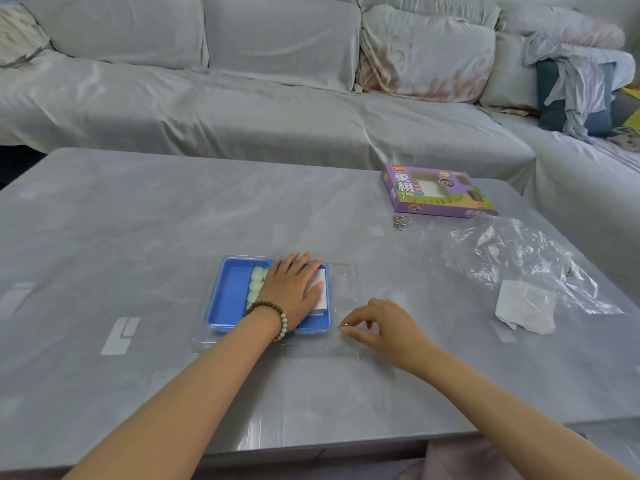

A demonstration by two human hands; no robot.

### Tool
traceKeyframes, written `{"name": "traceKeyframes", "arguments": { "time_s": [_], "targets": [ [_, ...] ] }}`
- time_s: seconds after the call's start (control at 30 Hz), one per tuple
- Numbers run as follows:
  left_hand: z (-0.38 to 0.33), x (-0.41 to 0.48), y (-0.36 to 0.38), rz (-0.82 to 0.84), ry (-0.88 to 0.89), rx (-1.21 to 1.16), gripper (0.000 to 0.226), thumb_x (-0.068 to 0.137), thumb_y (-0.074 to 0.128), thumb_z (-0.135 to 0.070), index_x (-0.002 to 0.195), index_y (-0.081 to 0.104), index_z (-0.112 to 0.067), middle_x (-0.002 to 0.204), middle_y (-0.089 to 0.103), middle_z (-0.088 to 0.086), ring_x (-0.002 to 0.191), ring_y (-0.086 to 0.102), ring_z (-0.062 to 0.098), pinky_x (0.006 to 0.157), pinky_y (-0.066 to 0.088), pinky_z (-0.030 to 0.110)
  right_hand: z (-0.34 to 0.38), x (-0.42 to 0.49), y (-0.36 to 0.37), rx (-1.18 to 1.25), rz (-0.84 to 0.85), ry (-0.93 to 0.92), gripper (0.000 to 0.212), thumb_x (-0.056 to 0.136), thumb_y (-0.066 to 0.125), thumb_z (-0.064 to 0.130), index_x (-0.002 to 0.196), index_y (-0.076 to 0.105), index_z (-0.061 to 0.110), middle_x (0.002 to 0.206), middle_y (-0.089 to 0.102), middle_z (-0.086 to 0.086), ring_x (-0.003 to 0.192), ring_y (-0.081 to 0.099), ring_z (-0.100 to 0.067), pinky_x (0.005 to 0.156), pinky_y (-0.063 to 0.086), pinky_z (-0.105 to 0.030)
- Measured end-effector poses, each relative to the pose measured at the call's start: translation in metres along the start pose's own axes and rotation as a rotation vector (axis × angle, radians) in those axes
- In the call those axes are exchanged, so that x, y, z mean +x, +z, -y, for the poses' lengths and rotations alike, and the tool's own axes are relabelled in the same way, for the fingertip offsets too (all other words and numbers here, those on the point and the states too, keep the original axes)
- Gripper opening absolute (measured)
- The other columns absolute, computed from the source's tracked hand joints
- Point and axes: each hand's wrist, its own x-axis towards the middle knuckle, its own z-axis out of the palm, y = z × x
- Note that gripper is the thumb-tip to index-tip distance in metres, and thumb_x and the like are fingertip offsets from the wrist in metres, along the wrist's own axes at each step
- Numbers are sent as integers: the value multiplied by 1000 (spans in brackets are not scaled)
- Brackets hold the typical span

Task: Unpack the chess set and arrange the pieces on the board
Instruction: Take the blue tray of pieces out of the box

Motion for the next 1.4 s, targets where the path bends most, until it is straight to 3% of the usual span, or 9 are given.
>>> {"name": "traceKeyframes", "arguments": {
  "time_s": [0.13, 0.3, 0.5, 0.6, 0.9, 1.0, 1.1, 1.27, 1.4],
  "targets": [
    [1, 3, 0, -25, 9, -26, 49, 99, 26, -40, 145, 23, -24, 154, 17, -4, 142, 10, 17, 116, 4, 33, -4, 6, -6, 433, -92, 120, 16, 87, 64, 26, 81, 75, 15, 75, 72, 9, 64, 54, 1, 61, 38, -10],
    [1, 26, -2, -125, 13, -88, 43, 98, 32, -37, 138, 38, -21, 141, 41, -4, 130, 31, 15, 111, 18, 28, -42, 46, -28, 778, -383, 396, 4, 86, 66, 16, 88, 68, 13, 65, 71, 9, 53, 56, 2, 53, 42, -11],
    [-7, 63, 7, -39, 13, -53, 43, 99, 26, -40, 138, 37, -27, 138, 44, -6, 130, 33, 14, 112, 14, 30, -116, 118, -58, 910, -691, 683, 6, 84, 68, 19, 81, 65, 16, 57, 64, 12, 55, 50, -5, 42, 37, -10],
    [-5, 68, 13, -52, 16, 3, 44, 98, 23, -43, 138, 37, -30, 137, 44, -10, 129, 34, 10, 112, 13, 29, -137, 144, -61, 892, -719, 783, 8, 82, 70, 19, 85, 68, 12, 58, 54, -3, 39, 41, -7, 34, 34, -12],
    [-3, 68, 16, -81, 27, -15, 44, 98, 20, -44, 135, 40, -31, 135, 45, -14, 126, 35, 7, 108, 15, 25, -158, 167, -64, 648, -743, 816, 12, 77, 73, 27, 80, 67, 17, 57, 60, -5, 41, 47, -15, 47, 39, -23],
    [-5, 66, 12, -92, 37, -97, 43, 98, 26, -43, 135, 41, -28, 136, 45, -10, 127, 35, 8, 107, 15, 24, -146, 161, -59, 655, -796, 756, 13, 81, 68, 27, 81, 63, 16, 74, 66, -9, 52, 56, -22, 58, 49, -33],
    [-3, 59, 2, -137, 54, -258, 43, 96, 37, -41, 135, 42, -23, 137, 45, -5, 129, 36, 12, 108, 19, 24, -103, 143, -42, 602, -734, 522, 7, 84, 64, 21, 80, 59, 23, 80, 63, -1, 73, 62, -27, 73, 51, -38],
    [38, 10, -13, -172, -56, -162, 83, 75, 19, -74, 138, 36, -23, 142, 38, -5, 133, 29, 15, 109, 17, 25, -6, 105, -1, 449, -313, 124, 7, 89, 61, 24, 92, 66, 21, 90, 62, 10, 80, 57, -7, 68, 40, -9],
    [73, -36, -26, -80, -192, -53, 117, 53, 15, -92, 147, 14, -22, 154, 15, -7, 142, 10, 13, 115, 7, 29, 29, 110, 22, 184, -38, -48, 26, 91, 56, 38, 112, 62, 25, 115, 54, 7, 109, 49, -8, 92, 35, -15]
  ]
}}
